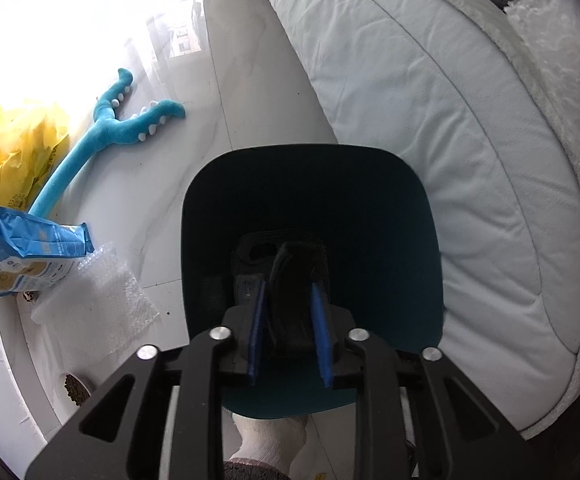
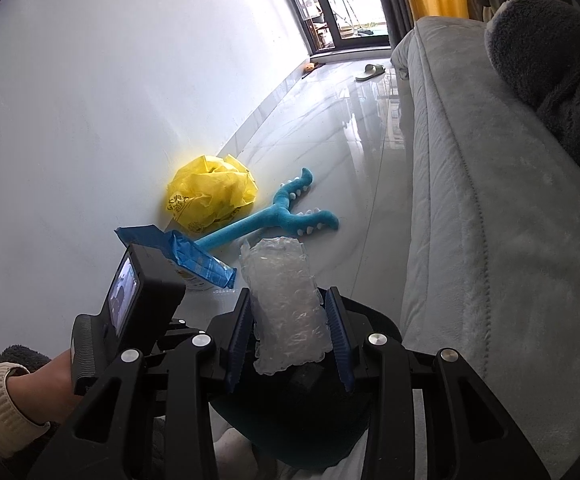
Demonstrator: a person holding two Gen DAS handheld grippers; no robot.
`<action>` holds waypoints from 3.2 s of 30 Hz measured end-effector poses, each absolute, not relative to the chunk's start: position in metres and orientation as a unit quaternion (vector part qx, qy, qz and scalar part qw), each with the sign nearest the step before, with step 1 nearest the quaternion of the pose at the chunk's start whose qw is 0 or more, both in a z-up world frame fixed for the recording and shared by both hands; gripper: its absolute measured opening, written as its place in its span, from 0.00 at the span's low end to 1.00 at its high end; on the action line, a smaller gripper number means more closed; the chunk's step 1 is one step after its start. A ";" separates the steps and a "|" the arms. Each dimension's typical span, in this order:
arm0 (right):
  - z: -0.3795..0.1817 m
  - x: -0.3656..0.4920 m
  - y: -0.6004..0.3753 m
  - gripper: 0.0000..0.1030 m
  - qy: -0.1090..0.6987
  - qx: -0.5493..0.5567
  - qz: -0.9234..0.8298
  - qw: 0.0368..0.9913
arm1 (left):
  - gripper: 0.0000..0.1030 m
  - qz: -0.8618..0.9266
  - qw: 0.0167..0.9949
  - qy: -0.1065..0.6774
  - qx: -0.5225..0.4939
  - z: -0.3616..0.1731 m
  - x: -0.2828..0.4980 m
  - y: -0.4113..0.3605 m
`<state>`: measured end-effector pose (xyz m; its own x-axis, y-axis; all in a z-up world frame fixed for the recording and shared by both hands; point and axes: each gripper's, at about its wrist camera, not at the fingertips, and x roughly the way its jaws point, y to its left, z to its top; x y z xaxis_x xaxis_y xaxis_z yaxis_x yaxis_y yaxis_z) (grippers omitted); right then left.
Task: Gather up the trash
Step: 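Carry the bubble wrap in the right tool over the teal bin, then open the right tool to drop the bubble wrap into the bin, then move both tools back toward the socks and mask packet on the bed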
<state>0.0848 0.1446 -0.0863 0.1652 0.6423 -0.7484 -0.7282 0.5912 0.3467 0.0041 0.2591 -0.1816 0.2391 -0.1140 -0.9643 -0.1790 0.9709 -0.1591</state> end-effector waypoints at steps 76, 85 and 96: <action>-0.068 0.085 0.075 0.65 0.444 -0.042 0.441 0.779 | 0.86 0.014 0.945 0.309 -0.103 0.029 0.024 0.193; -0.056 0.099 0.024 0.67 0.424 -0.042 0.408 0.807 | 0.89 -0.026 0.947 0.307 -0.092 0.031 0.043 0.146; -0.048 0.108 -0.029 0.72 0.408 -0.040 0.366 0.835 | 0.91 -0.050 0.942 0.321 -0.090 0.021 0.061 0.107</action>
<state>0.1083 -0.0287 -0.0480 0.3993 0.5793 -0.7106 -0.6451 0.7283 0.2312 0.0609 0.1066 0.0213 0.7892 -0.1517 -0.5952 0.0367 0.9789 -0.2008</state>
